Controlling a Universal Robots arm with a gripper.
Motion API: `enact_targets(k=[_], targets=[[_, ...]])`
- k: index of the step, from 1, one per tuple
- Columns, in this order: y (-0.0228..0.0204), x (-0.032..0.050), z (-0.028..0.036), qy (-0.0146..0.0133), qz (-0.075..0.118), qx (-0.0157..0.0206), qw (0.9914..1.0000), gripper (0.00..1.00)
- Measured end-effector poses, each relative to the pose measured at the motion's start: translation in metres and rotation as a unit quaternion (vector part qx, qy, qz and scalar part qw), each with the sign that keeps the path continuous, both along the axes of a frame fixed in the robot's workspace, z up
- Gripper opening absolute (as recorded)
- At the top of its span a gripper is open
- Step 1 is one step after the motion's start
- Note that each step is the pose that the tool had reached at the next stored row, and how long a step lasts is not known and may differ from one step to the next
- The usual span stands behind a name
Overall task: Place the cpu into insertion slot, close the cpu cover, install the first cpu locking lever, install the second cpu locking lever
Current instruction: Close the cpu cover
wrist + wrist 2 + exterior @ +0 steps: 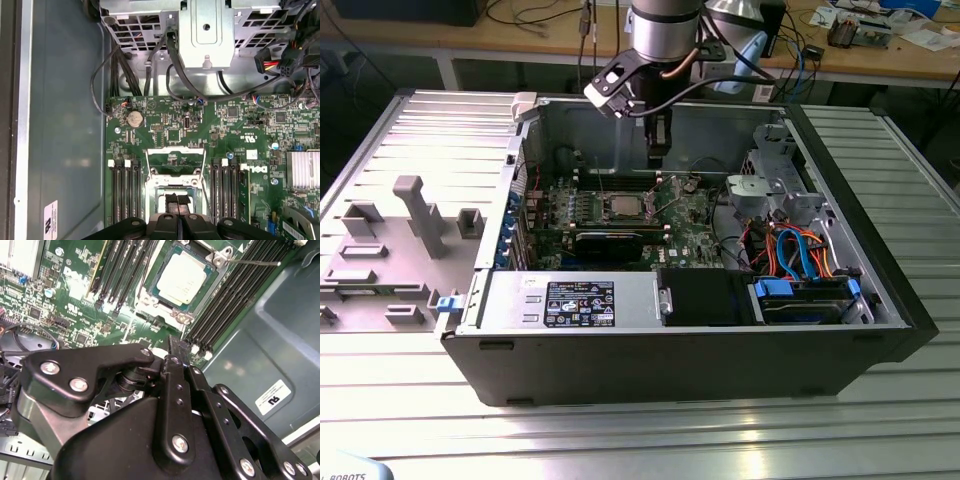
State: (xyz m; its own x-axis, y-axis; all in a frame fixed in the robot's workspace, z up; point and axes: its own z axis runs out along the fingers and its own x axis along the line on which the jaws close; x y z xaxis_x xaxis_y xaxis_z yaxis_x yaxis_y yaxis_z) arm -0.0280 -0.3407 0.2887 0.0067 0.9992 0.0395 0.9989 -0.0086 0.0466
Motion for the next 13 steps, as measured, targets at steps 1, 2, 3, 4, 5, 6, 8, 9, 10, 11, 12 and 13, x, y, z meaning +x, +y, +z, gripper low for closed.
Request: enact_targets(k=[1,2,3,4,5,6,8,9,10,11,12,13], targets=[[0.0000,0.0013,0.0000,0.0003,0.000,0.0000,1.00000,0.11],[0.0000,0.0036,-0.0003,0.0005,0.000,0.0001,1.00000,0.11],[0.0000,0.0069,-0.0005,0.0012,0.000,0.0000,1.00000,0.11],[0.0000,0.0120,-0.0007,0.0033,0.000,0.0000,0.99999,0.11],[0.0000,0.0181,-0.0031,0.0083,0.000,0.0000,0.99997,0.11],[0.0000,0.0236,-0.0053,0.0124,0.000,-0.0001,0.99992,0.11],[0.0001,0.0262,-0.0073,0.0154,0.000,-0.0002,0.99988,0.11],[0.0001,0.0262,-0.0073,0.0154,0.000,-0.0002,0.99988,0.11],[0.0001,0.0262,-0.0074,0.0154,0.000,-0.0001,0.99988,0.11],[0.0001,0.0262,-0.0074,0.0154,0.000,-0.0001,0.99988,0.11],[0.0001,0.0262,-0.0074,0.0154,0.000,0.0000,0.99988,0.11],[0.0001,0.0262,-0.0075,0.0155,0.000,0.0000,0.99988,0.11]])
